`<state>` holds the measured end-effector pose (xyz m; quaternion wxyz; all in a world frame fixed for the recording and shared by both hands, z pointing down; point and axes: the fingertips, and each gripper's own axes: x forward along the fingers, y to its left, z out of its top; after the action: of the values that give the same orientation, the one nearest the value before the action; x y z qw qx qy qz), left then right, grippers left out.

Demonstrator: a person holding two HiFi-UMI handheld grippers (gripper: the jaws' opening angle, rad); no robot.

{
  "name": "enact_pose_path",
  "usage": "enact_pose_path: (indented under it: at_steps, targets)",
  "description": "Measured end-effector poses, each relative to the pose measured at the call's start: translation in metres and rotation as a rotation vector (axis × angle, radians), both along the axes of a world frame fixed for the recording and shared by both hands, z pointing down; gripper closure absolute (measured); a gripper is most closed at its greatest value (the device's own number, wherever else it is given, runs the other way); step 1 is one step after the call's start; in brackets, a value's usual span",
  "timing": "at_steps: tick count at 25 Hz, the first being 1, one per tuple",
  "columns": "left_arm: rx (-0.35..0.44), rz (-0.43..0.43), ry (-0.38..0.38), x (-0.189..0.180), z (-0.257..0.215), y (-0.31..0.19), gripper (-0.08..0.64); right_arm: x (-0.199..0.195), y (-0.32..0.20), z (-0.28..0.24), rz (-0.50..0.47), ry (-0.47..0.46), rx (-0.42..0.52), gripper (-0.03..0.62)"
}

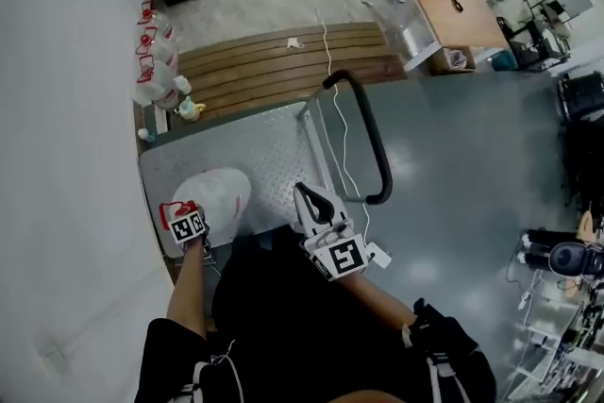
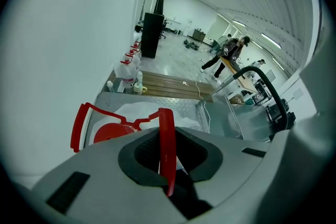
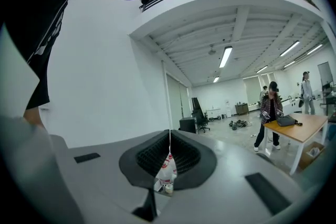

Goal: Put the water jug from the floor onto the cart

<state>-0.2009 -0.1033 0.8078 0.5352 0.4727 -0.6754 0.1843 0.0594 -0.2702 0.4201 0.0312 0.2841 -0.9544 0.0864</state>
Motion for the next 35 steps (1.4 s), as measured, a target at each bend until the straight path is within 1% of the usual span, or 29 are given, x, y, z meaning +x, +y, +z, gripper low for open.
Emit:
enact_pose_path:
  at_steps: [3,7,11,15,19,23,26,30,32,35]
  targets:
    - [0.009,0.061,0.027,0.011,0.016,-0.028,0.506,0.003,0.000,0.004,0.027,0.022,0.023,0.574]
    - [0.002,0.139,0.054,0.029,0.032,-0.049,0.506,0.010,-0.001,0.010,0.078,0.047,0.025,0.574]
    - [0.032,0.191,0.082,0.046,0.036,-0.065,0.506,0.017,-0.001,0.007,0.109,0.065,0.048,0.574]
    - [0.058,0.218,0.156,0.063,0.042,-0.088,0.506,0.022,0.001,0.012,0.140,0.091,0.038,0.574]
    - [0.069,0.248,0.240,0.092,0.050,-0.104,0.506,0.030,0.000,0.012,0.166,0.110,0.046,0.574]
    - [0.078,0.252,0.319,0.117,0.058,-0.116,0.506,0.038,0.003,0.018,0.191,0.139,0.033,0.574]
    - [0.074,0.249,0.356,0.129,0.061,-0.124,0.506,0.039,0.008,0.019,0.195,0.156,0.033,0.574]
    - [0.068,0.195,0.395,0.132,0.069,-0.129,0.508,0.043,0.010,0.019,0.214,0.170,0.038,0.574]
    - [0.060,0.182,0.418,0.135,0.070,-0.129,0.506,0.048,0.010,0.017,0.230,0.173,0.042,0.574]
    - [0.056,0.213,0.443,0.140,0.069,-0.131,0.499,0.051,0.010,0.014,0.251,0.171,0.049,0.574]
